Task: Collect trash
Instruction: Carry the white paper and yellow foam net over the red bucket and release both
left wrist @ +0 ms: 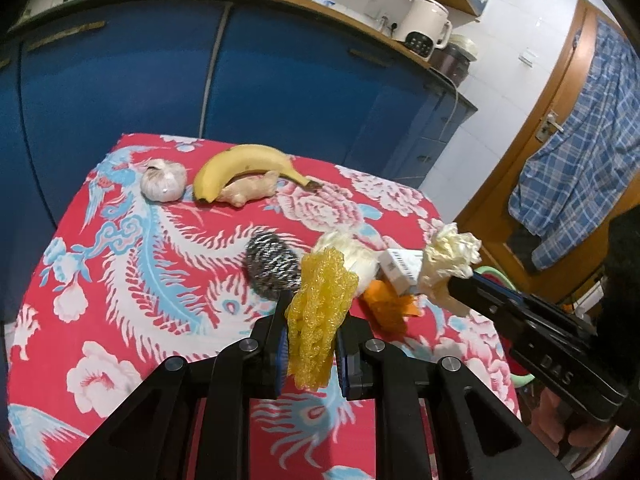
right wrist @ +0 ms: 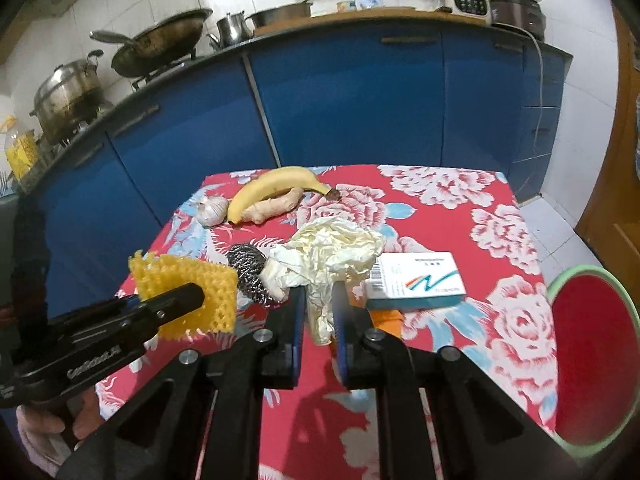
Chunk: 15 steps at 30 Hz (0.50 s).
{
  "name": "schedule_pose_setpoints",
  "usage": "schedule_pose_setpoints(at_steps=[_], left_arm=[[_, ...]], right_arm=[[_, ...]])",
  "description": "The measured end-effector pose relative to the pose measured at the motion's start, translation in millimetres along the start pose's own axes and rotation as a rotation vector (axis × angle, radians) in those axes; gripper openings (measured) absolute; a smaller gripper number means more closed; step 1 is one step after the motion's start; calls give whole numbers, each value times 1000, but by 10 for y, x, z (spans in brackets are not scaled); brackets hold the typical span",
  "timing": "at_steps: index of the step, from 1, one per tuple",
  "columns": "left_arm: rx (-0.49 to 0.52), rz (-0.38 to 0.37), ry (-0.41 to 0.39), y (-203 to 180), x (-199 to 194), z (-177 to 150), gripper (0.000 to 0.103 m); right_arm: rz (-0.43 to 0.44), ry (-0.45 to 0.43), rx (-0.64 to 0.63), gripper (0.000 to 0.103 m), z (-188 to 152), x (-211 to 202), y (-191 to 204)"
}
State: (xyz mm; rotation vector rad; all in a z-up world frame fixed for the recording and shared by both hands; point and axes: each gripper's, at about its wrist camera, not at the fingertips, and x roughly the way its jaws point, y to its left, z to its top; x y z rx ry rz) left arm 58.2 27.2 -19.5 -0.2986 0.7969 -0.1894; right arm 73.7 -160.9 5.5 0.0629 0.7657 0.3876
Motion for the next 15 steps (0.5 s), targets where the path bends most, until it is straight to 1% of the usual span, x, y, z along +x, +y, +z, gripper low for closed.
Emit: schedule_pose_setpoints(at_steps=[15], left_arm=[[95, -54, -3, -550, -124, -16, 18]], right_arm=[[-48, -59, 100, 16, -252, -642, -392]])
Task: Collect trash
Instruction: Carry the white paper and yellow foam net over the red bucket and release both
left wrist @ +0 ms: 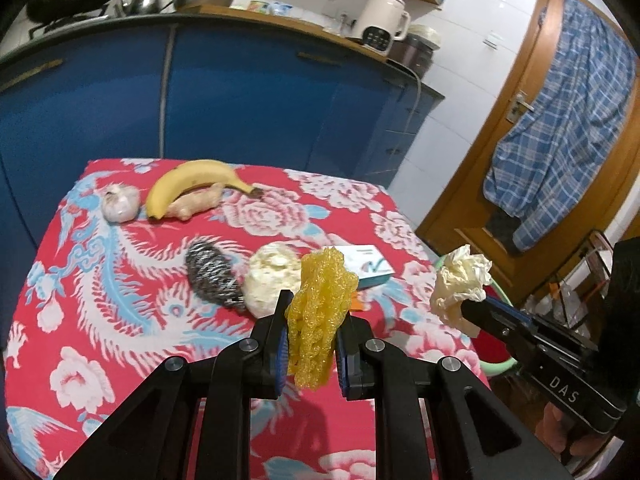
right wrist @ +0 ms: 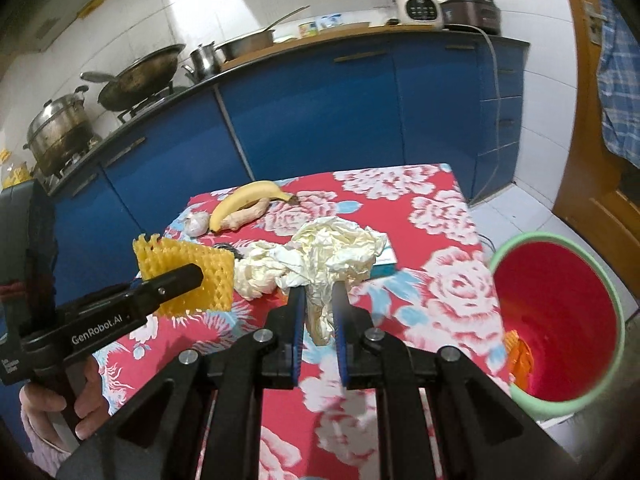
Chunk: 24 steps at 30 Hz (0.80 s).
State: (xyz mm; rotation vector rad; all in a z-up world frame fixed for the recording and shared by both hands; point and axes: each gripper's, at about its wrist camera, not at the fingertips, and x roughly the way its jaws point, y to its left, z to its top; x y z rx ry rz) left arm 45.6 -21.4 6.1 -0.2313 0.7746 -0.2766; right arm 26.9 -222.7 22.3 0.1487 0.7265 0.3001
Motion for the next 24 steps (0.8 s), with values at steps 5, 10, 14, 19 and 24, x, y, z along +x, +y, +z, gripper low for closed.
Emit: schedule_pose_setpoints(at_steps=[5, 10, 14, 19, 24], left_arm=[[44, -25, 9, -254, 22, 4, 18], [89, -52, 24, -514, 91, 4, 18], [123, -70, 32, -719, 146, 10, 18], [165, -91, 48, -968, 248, 7, 18], [207, -111, 66, -1217, 367, 7, 18]], right_arm=[[-26, -14, 45, 16, -67, -162, -213], [-63, -31, 96, 16, -143, -327, -481], [-86, -38, 133, 16, -205, -429, -681], [-117, -47, 188, 16, -290, -533, -963], [-149, -46, 241, 16, -372, -586, -1227]])
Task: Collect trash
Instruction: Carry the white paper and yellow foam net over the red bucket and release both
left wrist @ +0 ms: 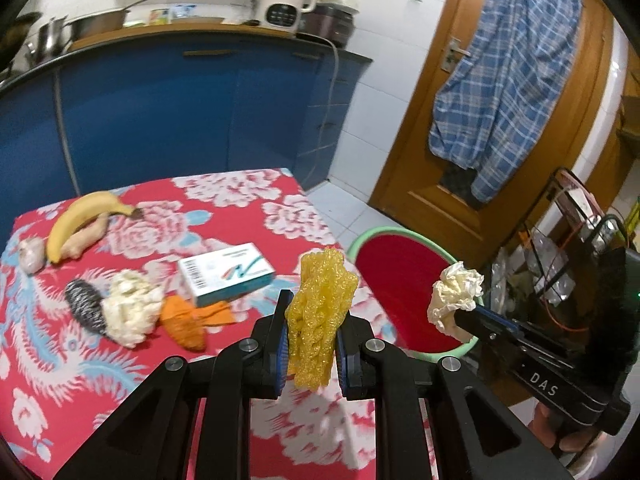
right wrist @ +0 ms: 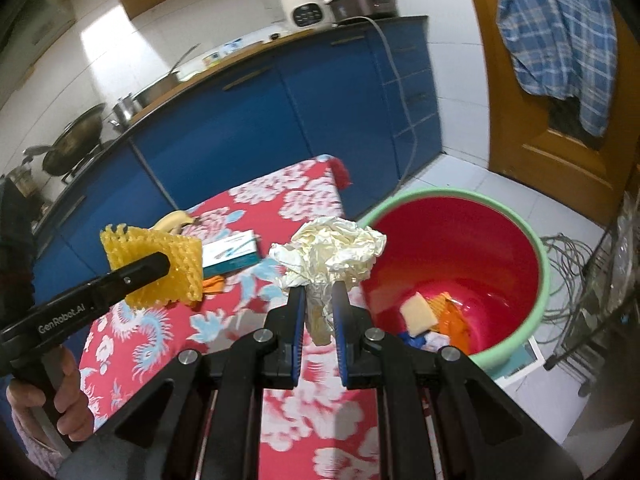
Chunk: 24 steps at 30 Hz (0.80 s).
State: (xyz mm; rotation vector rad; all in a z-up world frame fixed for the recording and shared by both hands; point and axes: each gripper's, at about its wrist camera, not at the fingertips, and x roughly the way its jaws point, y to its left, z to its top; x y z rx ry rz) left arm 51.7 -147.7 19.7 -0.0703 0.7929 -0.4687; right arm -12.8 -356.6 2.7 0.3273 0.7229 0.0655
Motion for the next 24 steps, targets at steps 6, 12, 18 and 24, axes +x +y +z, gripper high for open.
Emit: schedule_pose_setpoints(at_steps=[6, 12, 18, 24], left_arm=[[51, -22, 23, -262, 188, 56, 19], [87, -32, 46, -441, 357, 89, 19], [109, -43, 78, -570, 543, 92, 19], [124, -56, 105, -677, 700, 86, 19]], right_arm=[[-49, 9, 57, 17, -20, 58, -309], [-113, 16, 88, 20, -39, 149, -536], [-142, 22, 123, 21, -51, 221, -750], [-150, 31, 164, 29, -67, 274, -917]])
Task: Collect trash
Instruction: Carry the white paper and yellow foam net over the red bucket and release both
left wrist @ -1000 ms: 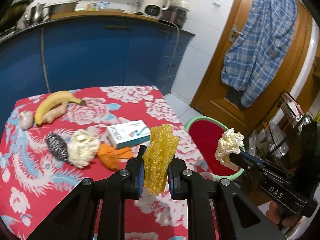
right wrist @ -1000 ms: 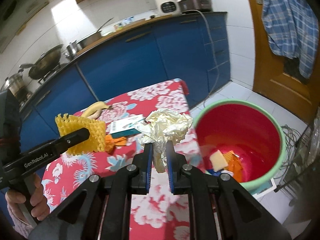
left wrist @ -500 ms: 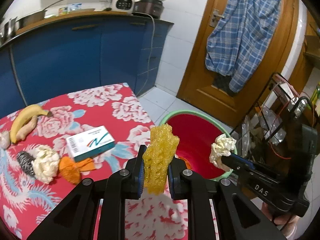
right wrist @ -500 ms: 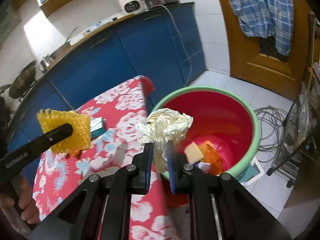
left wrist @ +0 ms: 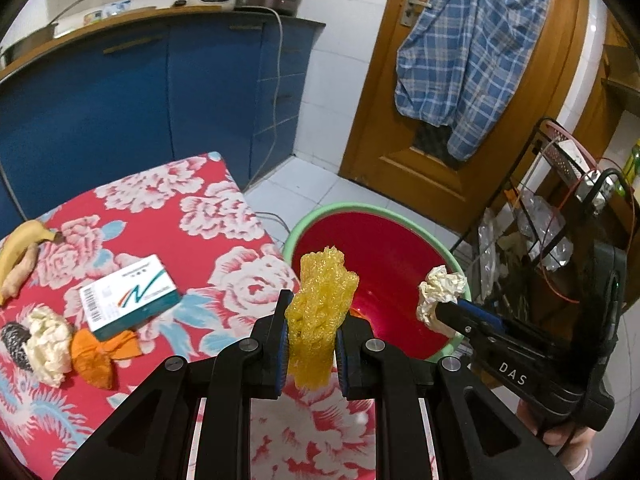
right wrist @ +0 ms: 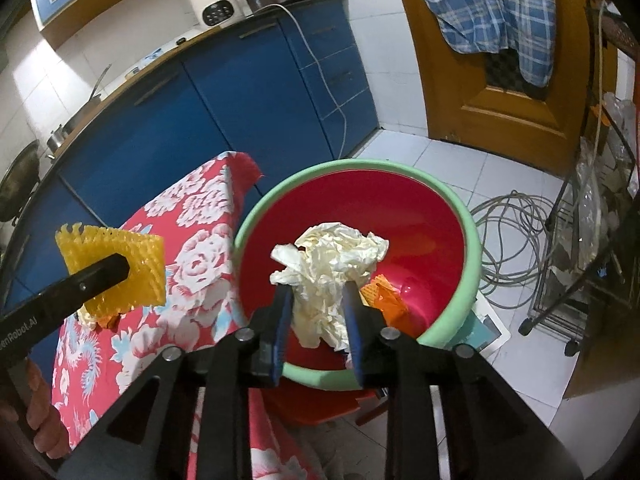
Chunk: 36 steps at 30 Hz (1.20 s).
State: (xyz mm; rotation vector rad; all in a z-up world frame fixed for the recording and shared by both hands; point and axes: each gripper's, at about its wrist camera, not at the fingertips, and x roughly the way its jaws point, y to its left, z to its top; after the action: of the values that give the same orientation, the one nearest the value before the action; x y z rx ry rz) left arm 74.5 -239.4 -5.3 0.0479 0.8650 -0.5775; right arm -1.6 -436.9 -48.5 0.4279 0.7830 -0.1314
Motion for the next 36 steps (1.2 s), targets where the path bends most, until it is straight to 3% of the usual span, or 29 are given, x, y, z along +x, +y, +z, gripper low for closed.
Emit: schedule_pose_setpoints(at_steps=[11, 25, 28, 32, 36], left_arm=[[15, -8, 38, -114, 223, 25, 19], [41, -38, 71, -237, 431, 32, 20], [37, -42, 76, -255, 487, 39, 25], [44, -37, 71, -283, 503, 46, 48], [45, -26, 66, -278, 486, 46, 50]], right_arm=[[11, 14, 24, 43, -11, 66, -165], [-9, -4, 52, 43, -13, -18, -280], [-16, -12, 55, 43, -13, -60, -282], [-24, -16, 54, 43, -24, -96, -286], [-25, -20, 57, 43, -30, -119, -286]])
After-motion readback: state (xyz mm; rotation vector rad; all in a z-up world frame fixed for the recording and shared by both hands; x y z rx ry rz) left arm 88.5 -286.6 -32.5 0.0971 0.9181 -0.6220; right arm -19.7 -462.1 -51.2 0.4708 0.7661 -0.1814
